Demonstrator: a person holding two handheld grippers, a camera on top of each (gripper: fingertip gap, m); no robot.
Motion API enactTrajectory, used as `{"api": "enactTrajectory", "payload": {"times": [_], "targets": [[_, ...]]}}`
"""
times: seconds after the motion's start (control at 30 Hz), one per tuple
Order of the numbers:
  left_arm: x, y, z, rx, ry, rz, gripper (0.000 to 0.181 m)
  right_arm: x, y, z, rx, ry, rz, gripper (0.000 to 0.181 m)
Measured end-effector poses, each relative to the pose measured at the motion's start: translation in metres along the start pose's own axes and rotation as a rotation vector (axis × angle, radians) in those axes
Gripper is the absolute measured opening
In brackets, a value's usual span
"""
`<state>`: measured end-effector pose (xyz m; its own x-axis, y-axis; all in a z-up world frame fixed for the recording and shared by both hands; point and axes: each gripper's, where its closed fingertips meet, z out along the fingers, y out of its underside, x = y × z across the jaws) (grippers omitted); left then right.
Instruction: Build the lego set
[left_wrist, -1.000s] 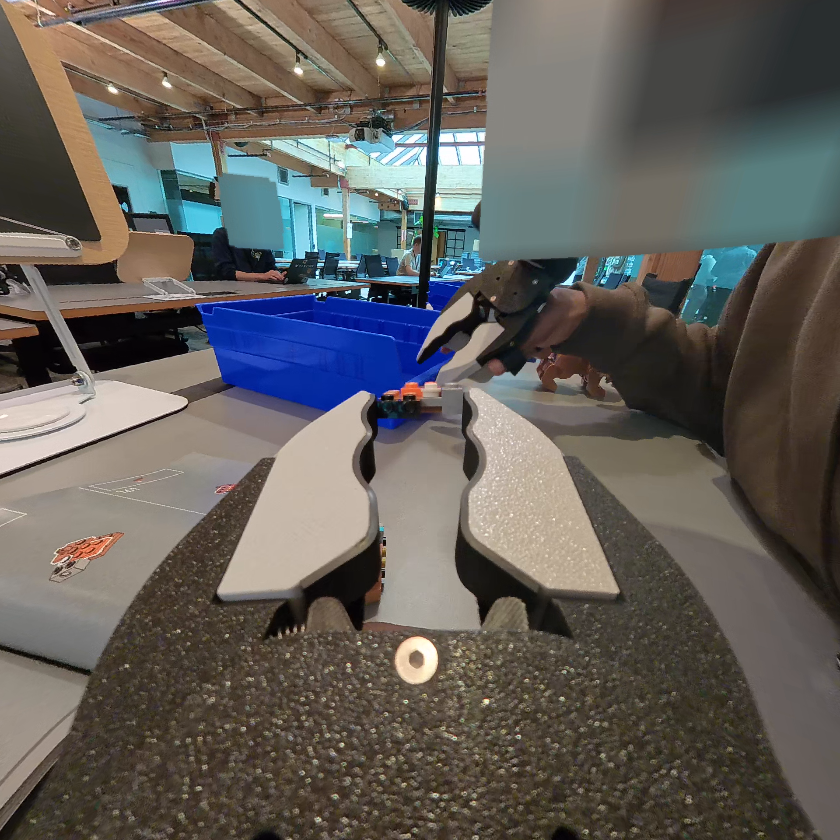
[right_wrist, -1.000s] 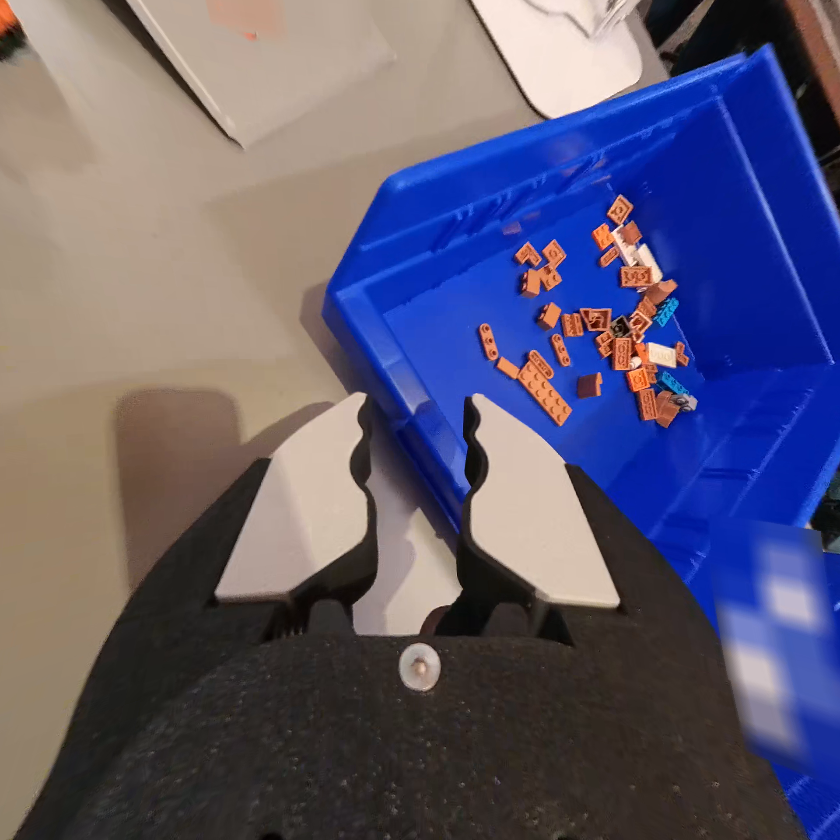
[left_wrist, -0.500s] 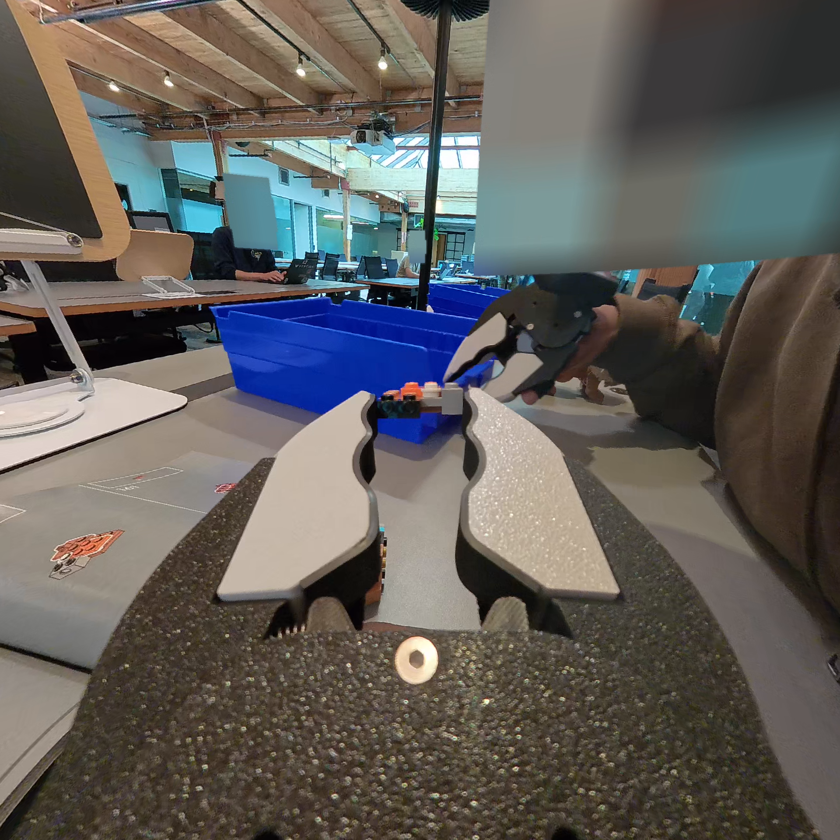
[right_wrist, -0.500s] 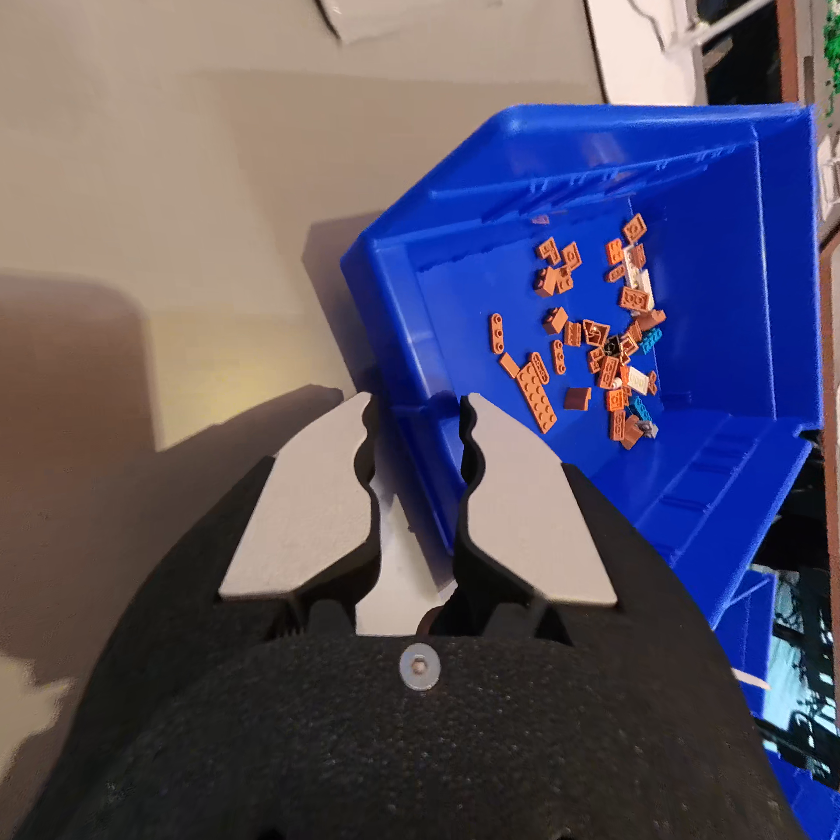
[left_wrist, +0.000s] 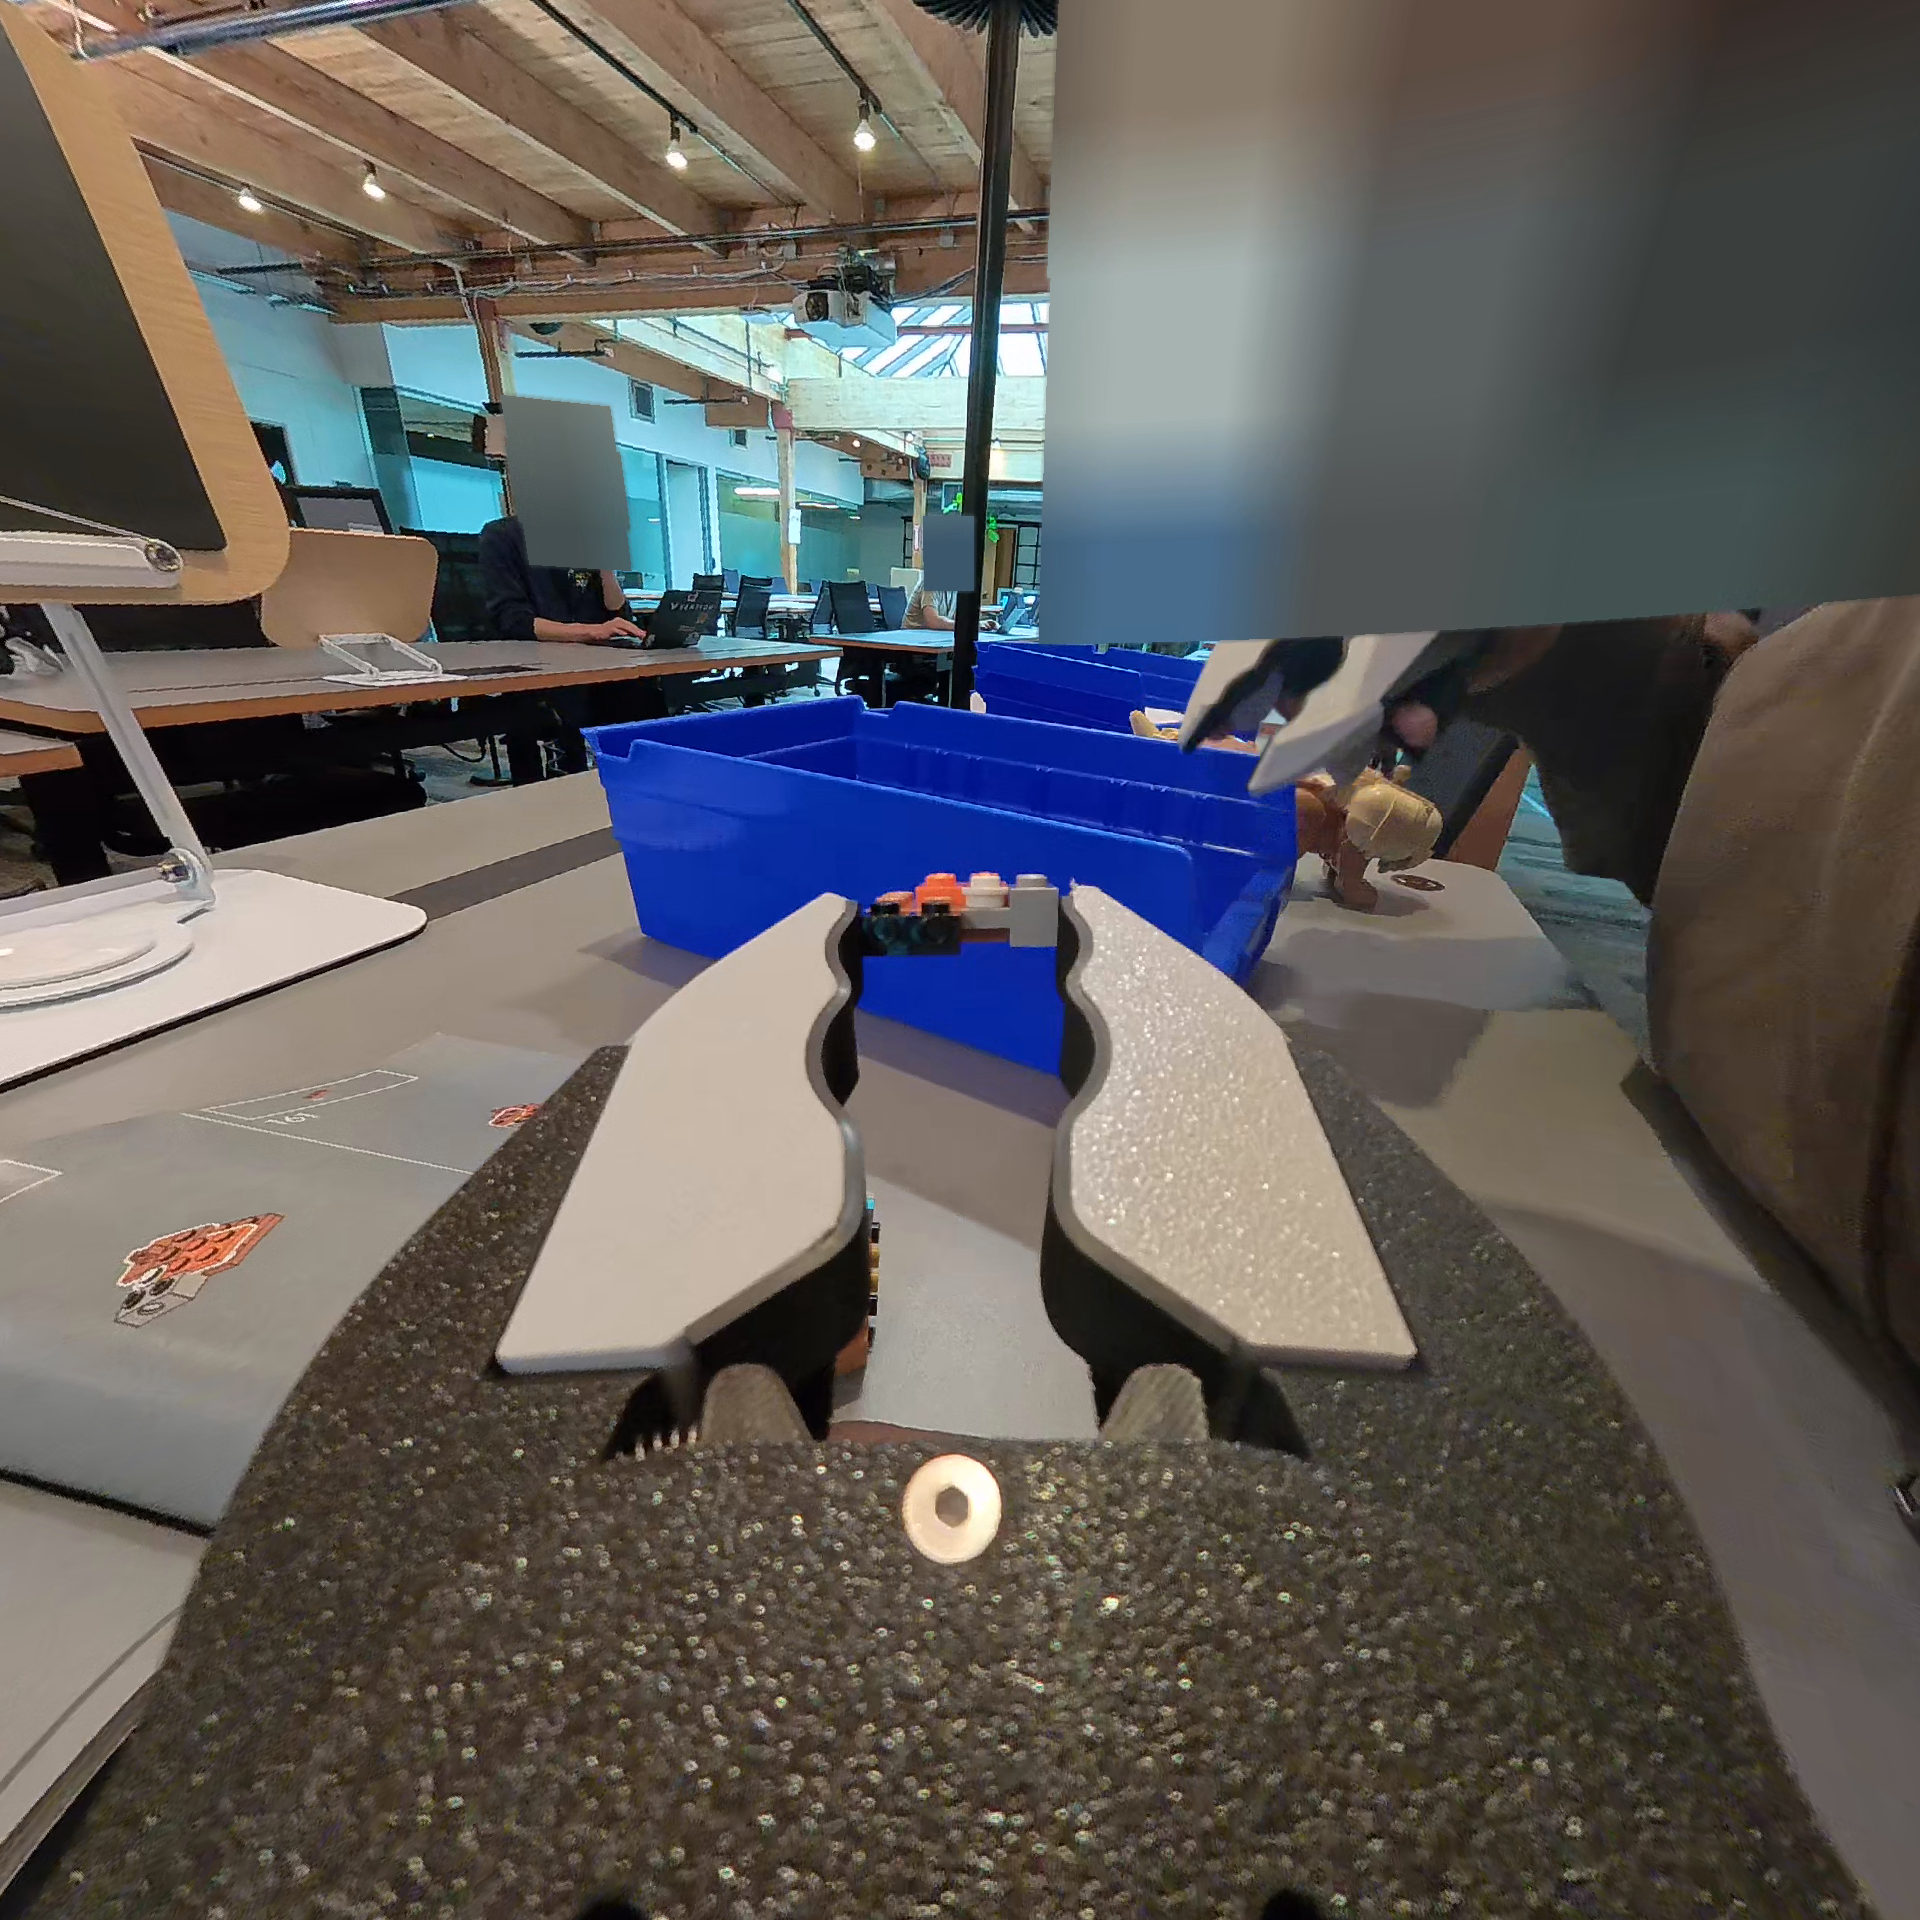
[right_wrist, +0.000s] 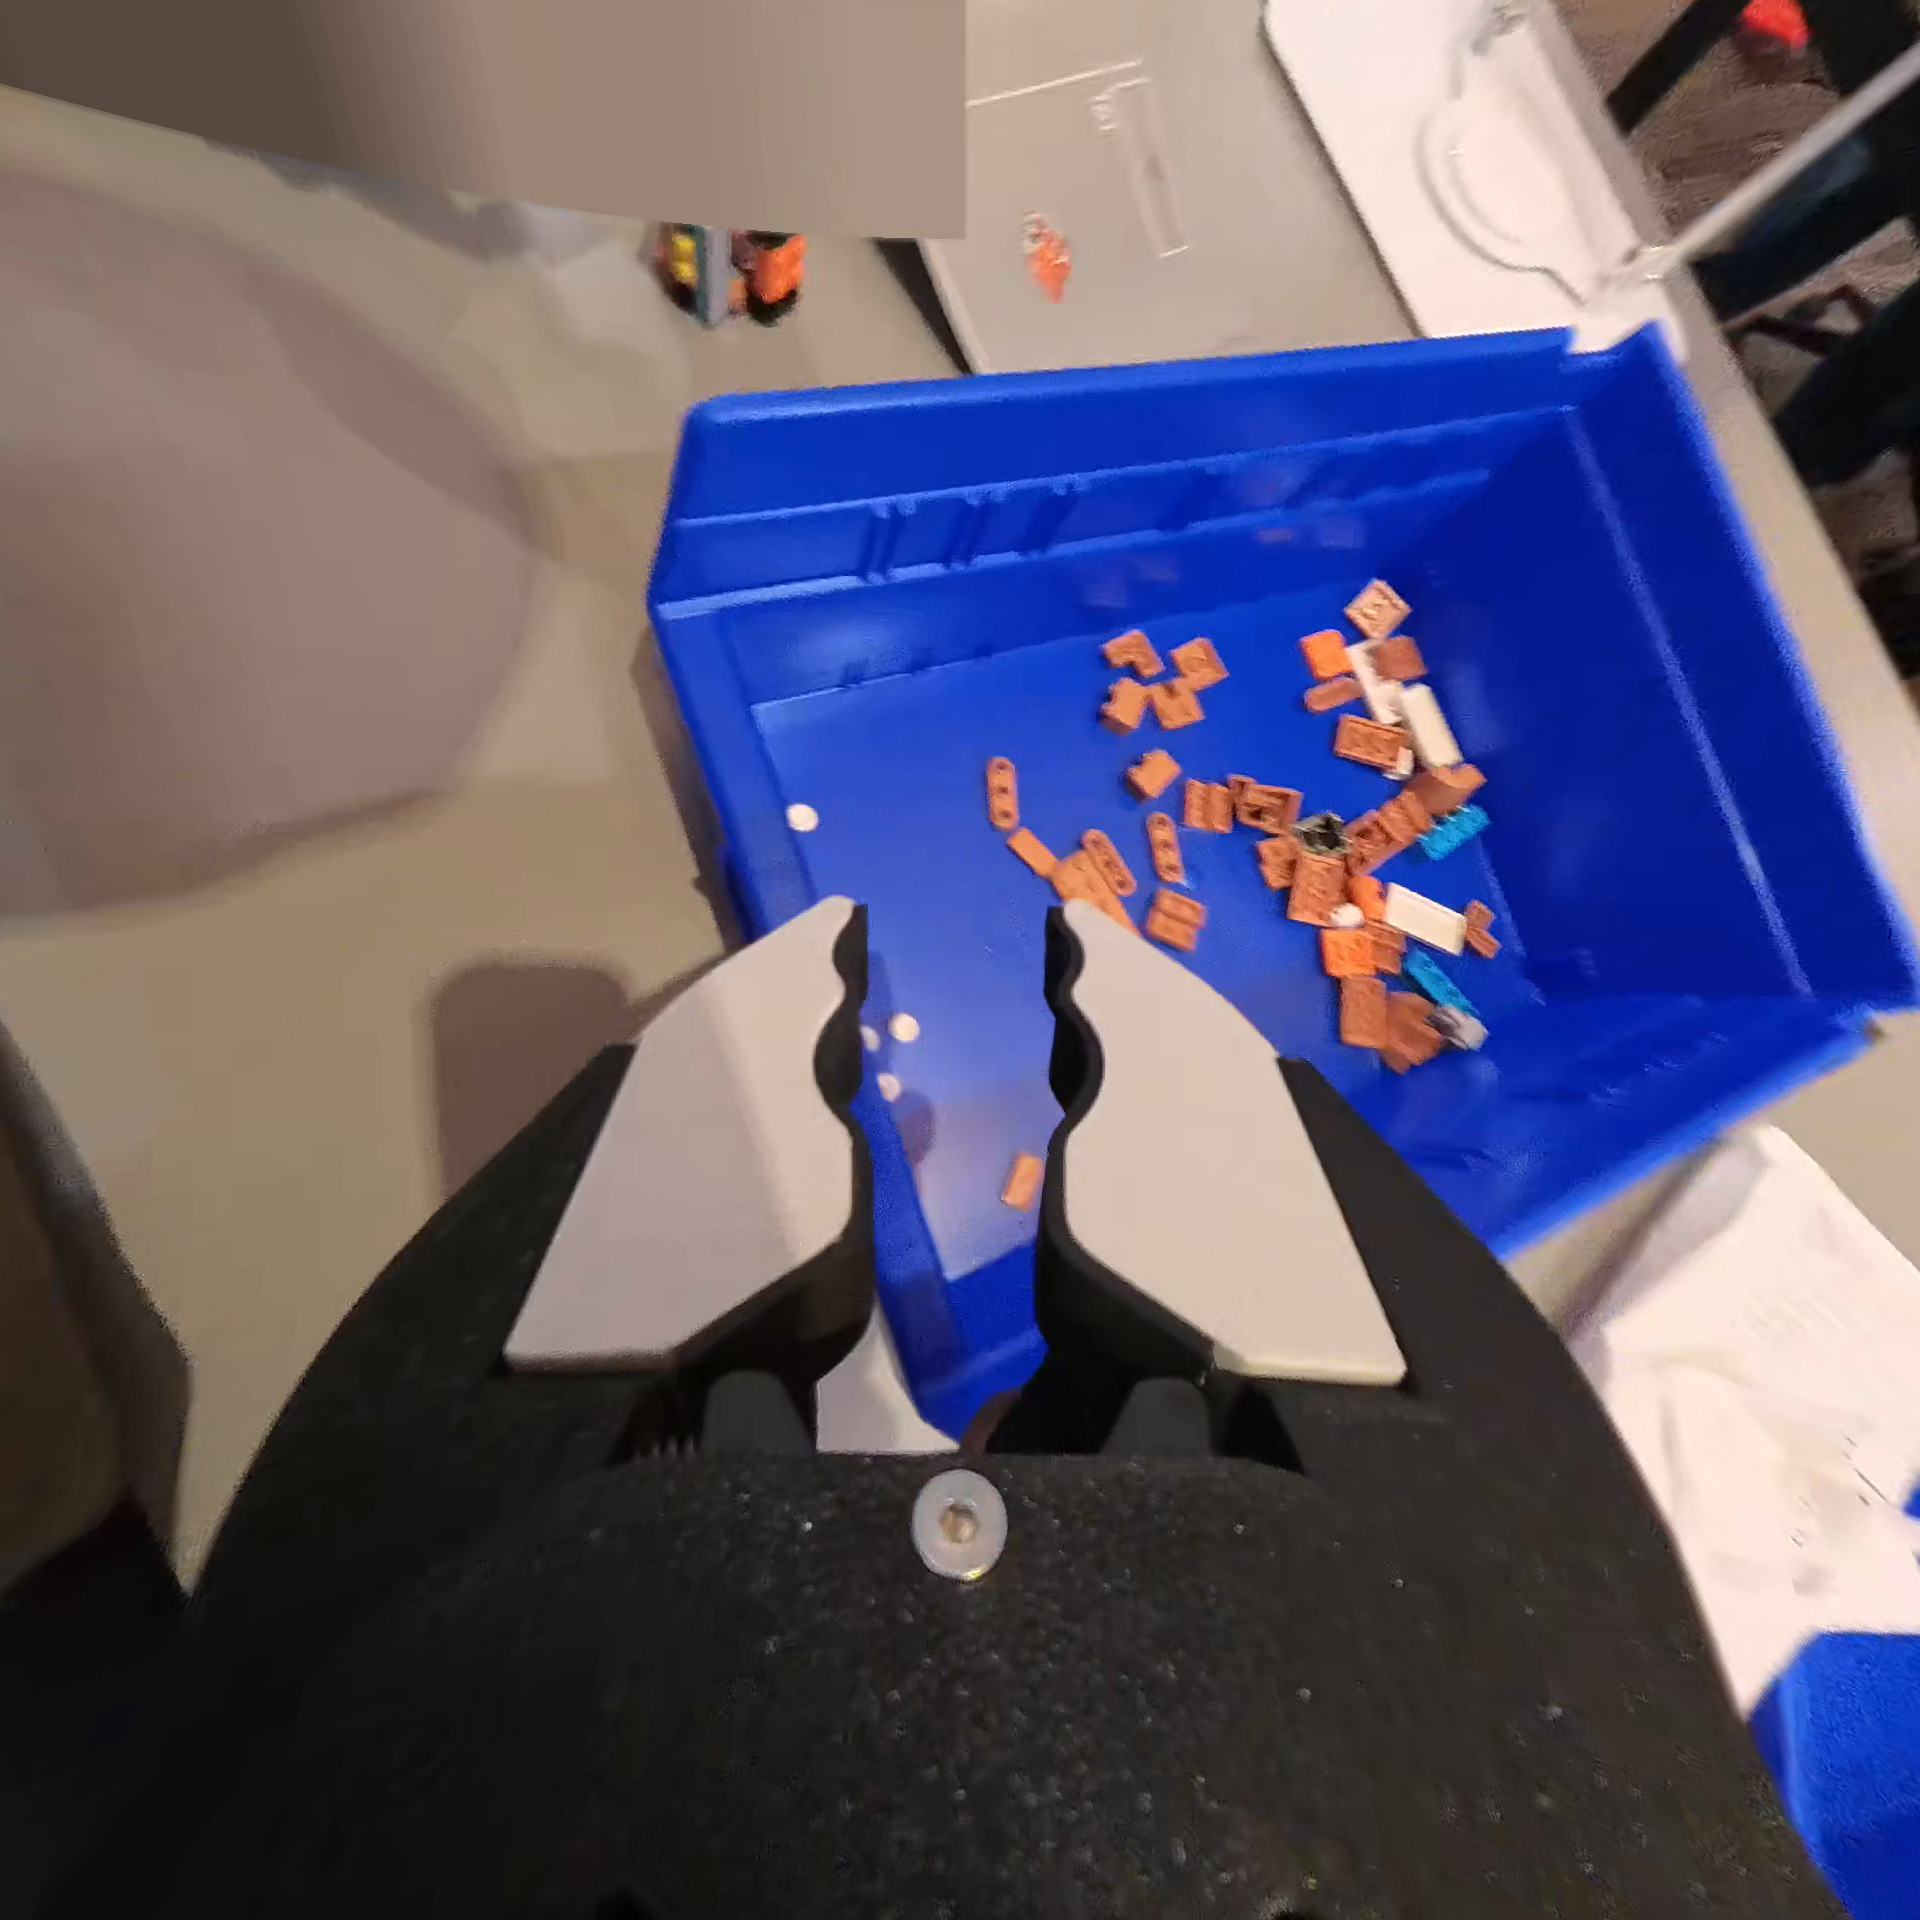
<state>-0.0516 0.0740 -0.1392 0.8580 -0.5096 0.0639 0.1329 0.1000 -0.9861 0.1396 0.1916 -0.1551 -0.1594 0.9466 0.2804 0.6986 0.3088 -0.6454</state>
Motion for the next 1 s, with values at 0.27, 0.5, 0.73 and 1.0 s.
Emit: {"api": "enactTrajectory", "payload": {"times": [0.27, 0.5, 0.73, 1.0], "targets": [[-0.001, 0.0, 0.0, 0.001, -0.002, -0.006, 0.035, 0.028, 0.019, -0.004, -0.093, 0.078, -0.011, 0.034], [-0.001, -0.001, -0.001, 0.004, -0.004, -0.009, 0.035, 0.058, 0.007, -0.011, -0.083, 0.133, -0.056, 0.034], [-0.003, -0.001, -0.002, 0.006, -0.009, -0.012, 0.035, 0.098, -0.013, -0.019, 0.032, 0.198, 0.035, 0.034], [-0.004, -0.002, -0.002, 0.009, -0.01, -0.021, 0.035, 0.045, -0.023, 0.002, 0.121, 0.082, 0.035, 0.034]]}}
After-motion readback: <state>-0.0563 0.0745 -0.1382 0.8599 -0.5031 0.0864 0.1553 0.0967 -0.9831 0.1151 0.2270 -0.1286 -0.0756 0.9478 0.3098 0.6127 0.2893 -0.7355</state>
